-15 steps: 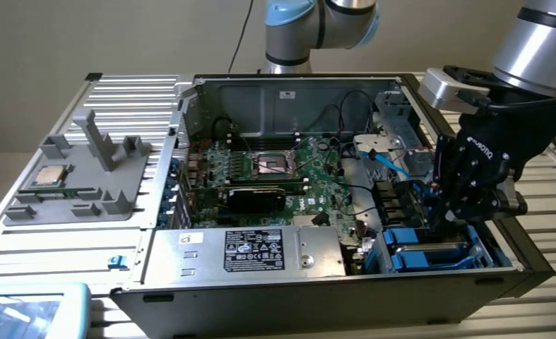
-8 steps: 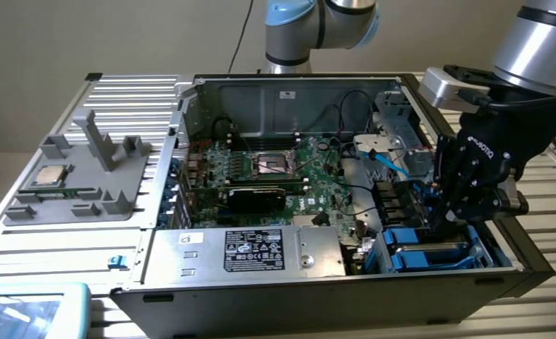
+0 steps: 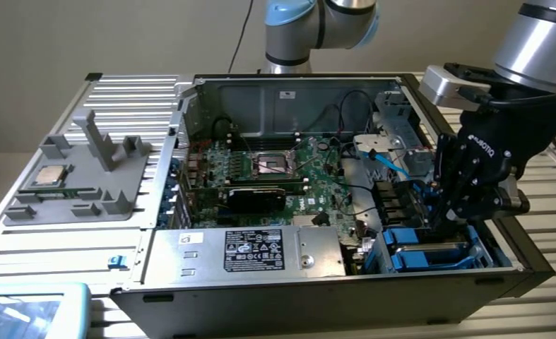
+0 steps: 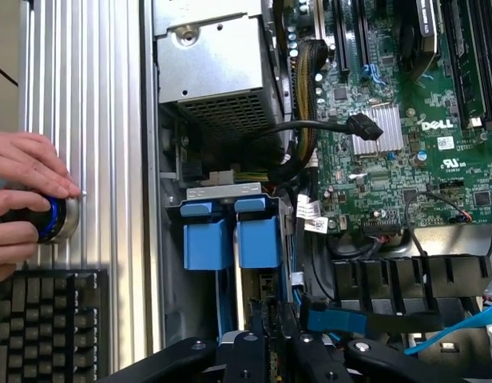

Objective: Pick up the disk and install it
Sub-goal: 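Insert the first disk wire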

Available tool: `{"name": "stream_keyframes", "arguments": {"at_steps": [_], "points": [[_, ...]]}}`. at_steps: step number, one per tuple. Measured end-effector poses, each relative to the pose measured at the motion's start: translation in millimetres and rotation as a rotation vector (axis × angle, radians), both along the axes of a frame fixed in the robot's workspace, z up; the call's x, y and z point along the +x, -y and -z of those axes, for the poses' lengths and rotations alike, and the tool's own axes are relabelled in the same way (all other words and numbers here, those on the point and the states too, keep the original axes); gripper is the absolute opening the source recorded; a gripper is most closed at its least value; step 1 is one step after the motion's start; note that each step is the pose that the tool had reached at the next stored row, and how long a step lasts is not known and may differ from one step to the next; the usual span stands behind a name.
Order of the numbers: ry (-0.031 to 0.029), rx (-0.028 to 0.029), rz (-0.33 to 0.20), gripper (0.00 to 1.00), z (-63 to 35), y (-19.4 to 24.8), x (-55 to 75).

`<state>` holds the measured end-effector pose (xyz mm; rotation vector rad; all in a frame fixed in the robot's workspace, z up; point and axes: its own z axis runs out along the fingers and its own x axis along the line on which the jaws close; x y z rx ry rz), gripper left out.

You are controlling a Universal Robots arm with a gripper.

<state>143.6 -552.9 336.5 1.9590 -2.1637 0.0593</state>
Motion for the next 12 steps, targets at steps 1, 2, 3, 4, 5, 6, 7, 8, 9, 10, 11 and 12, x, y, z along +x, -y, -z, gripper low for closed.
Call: {"name": "stream_keyframes", "arguments": {"at_steps": [1, 2, 3, 4, 5, 6, 7, 8, 9, 10, 11, 12], "points": [[0.0, 0.0005, 0.0, 0.16, 0.0, 0.0, 0.0], [0.0, 0.0015, 0.0, 0.16, -0.2, 0.1, 0.0], [0.0, 0.0037, 0.0, 0.16, -0.2, 0.1, 0.0], [0.0, 0.0071, 0.0, 0.16, -0.1, 0.3, -0.1], [0.0, 0.0104, 0.0, 0.16, -0.1, 0.7, -0.1], [0.0, 0.0117, 0.0, 0.16, -0.2, 1.4, -0.1], [0.0, 0.0125, 0.0, 0.16, -0.2, 2.2, -0.1], [0.0, 0.0131, 0.0, 0.16, -0.1, 2.8, -0.1], [0.0, 0.014, 0.0, 0.16, -0.2, 3.2, -0.1], [0.0, 0.0154, 0.0, 0.16, -0.2, 3.3, -0.1], [0.0, 0.0175, 0.0, 0.16, -0.3, 3.3, -0.2], [0.0, 0.0204, 0.0, 0.16, -0.2, 3.3, -0.3]]}}
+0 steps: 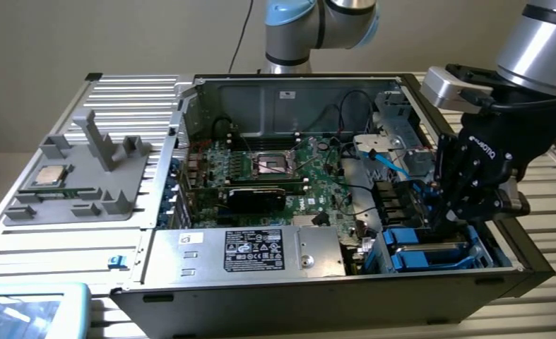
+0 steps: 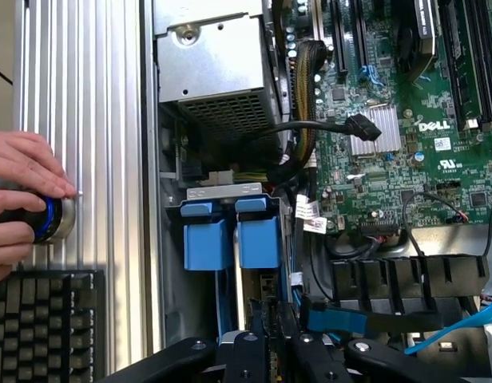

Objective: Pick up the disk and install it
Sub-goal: 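Insert the first disk wire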

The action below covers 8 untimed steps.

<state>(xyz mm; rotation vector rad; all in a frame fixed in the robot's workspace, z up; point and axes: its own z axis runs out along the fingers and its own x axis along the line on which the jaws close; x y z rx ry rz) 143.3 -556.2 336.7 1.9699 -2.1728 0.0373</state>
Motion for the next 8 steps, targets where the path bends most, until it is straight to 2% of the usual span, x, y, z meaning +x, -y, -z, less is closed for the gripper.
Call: {"name": "stream_keyframes", "arguments": {"at_steps": [4, 8], "points": [[0.0, 0.0106, 0.0, 0.16, 0.1, 0.2, -0.2], [0.0001, 0.0113, 0.0, 0.16, 0.1, 1.6, -0.2]]}}
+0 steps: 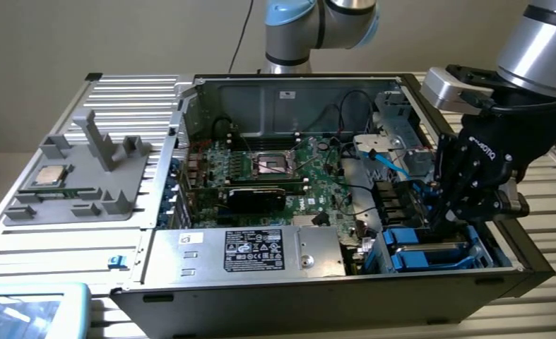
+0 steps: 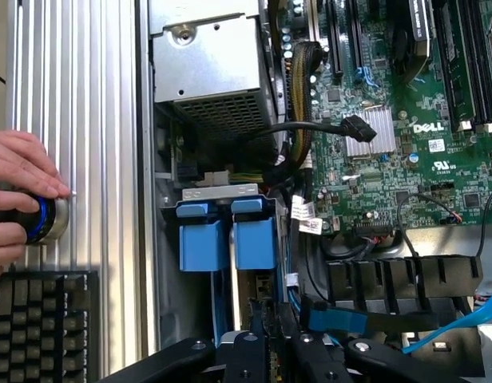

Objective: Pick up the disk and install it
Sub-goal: 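Insert the first disk wire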

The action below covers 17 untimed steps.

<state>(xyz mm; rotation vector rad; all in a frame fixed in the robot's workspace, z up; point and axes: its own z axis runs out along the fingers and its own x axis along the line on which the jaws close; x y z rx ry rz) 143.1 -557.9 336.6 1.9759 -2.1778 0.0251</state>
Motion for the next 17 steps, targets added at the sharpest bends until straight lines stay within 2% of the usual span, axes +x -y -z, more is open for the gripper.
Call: {"name": "stream_keyframes", "arguments": {"at_steps": [5, 17], "points": [[0.0003, 0.0063, 0.0, 0.16, 0.1, 0.4, 0.0], [0.0016, 0.0081, 0.0, 0.16, 0.5, 1.5, 0.0]]}}
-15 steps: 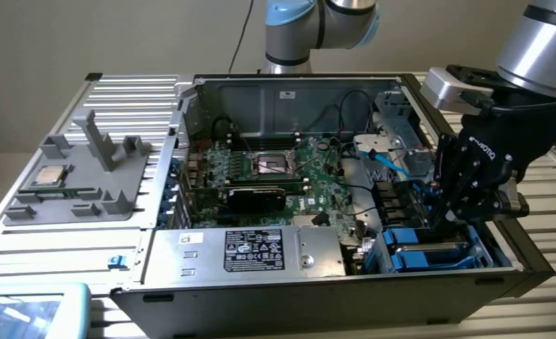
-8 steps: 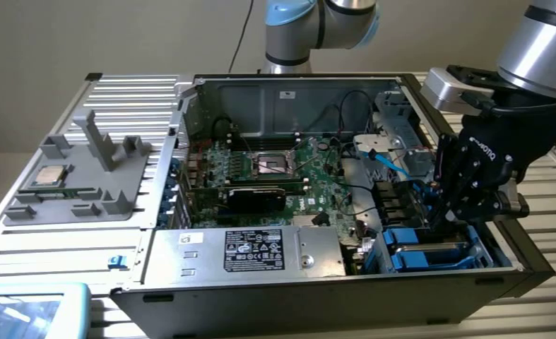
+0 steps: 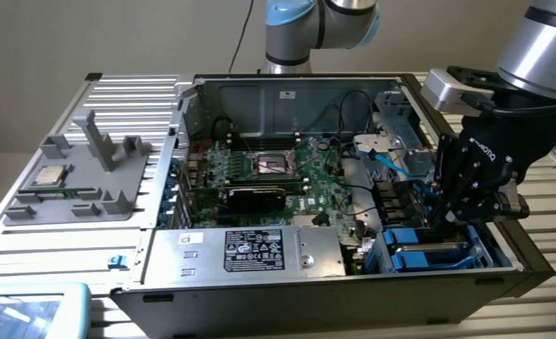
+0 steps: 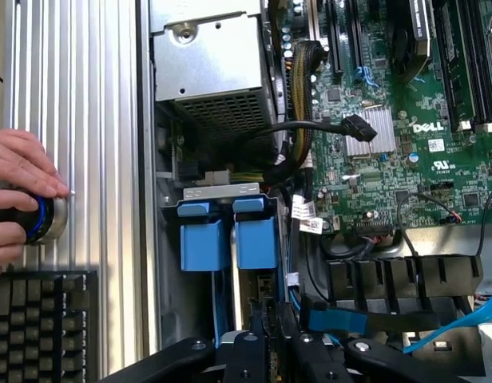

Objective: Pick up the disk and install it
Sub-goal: 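Insert the first disk wire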

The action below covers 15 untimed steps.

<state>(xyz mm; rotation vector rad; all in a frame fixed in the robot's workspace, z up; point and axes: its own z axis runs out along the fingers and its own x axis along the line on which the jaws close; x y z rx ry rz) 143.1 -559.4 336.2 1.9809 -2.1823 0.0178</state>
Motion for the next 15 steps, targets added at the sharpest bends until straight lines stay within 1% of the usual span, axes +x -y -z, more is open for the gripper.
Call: {"name": "stream_keyframes", "arguments": {"at_steps": [7, 15], "points": [[0.0009, 0.0011, 0.0, 0.16, 1.3, -0.1, 0.0], [0.002, 0.0008, 0.0, 0.16, 1.7, -0.8, 0.0]]}}
